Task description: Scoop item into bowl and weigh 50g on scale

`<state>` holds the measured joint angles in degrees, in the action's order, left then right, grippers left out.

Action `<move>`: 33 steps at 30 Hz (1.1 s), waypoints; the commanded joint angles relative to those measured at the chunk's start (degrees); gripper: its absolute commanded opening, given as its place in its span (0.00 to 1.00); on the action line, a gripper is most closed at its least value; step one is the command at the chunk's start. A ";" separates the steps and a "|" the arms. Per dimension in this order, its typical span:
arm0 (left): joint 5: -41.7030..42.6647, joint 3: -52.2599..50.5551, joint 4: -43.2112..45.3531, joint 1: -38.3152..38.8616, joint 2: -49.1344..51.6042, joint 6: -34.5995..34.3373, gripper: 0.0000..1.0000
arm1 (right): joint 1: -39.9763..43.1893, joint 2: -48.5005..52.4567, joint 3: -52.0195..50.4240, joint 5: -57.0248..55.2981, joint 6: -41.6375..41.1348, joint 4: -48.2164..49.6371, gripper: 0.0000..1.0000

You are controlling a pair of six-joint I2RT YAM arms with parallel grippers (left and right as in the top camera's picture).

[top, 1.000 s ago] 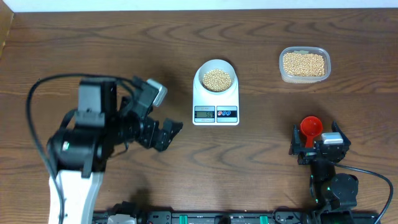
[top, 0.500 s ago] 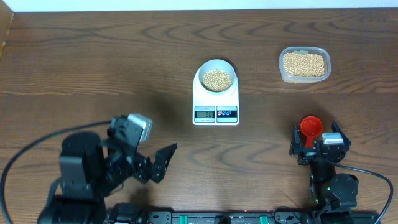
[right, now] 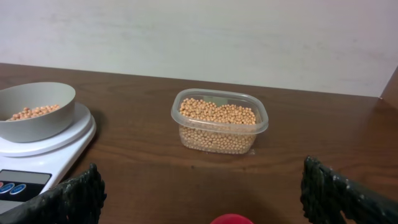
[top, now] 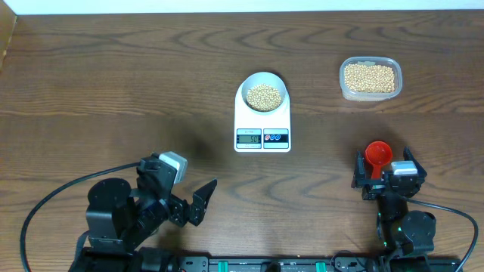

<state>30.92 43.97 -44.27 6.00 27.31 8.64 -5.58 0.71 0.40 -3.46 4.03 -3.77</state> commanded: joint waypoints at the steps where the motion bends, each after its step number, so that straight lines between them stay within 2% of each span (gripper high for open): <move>1: -0.31 -0.44 0.66 -0.26 -0.46 -2.21 0.98 | -0.50 -0.44 -0.09 -0.48 0.76 -0.13 0.99; 6: -0.35 -0.74 -1.44 -0.26 -0.48 -7.52 0.98 | -0.50 -0.44 -0.11 -0.48 0.76 -0.13 0.99; 11: -4.50 -0.74 -2.34 -0.26 -1.68 -7.48 0.98 | -0.52 -0.44 -0.09 -0.46 0.76 -0.13 0.99; 21: -4.66 -0.81 -7.56 -0.26 -13.60 -10.08 0.98 | -0.50 -0.44 -0.09 -0.48 0.76 -0.13 0.99; 33: -6.56 -1.86 -7.06 -0.26 -17.81 -10.29 0.98 | -0.50 -0.44 -0.09 -0.46 0.76 -0.13 0.99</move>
<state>25.10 42.50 -51.75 6.00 10.68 -0.64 -5.58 0.69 0.40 -3.46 4.03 -3.75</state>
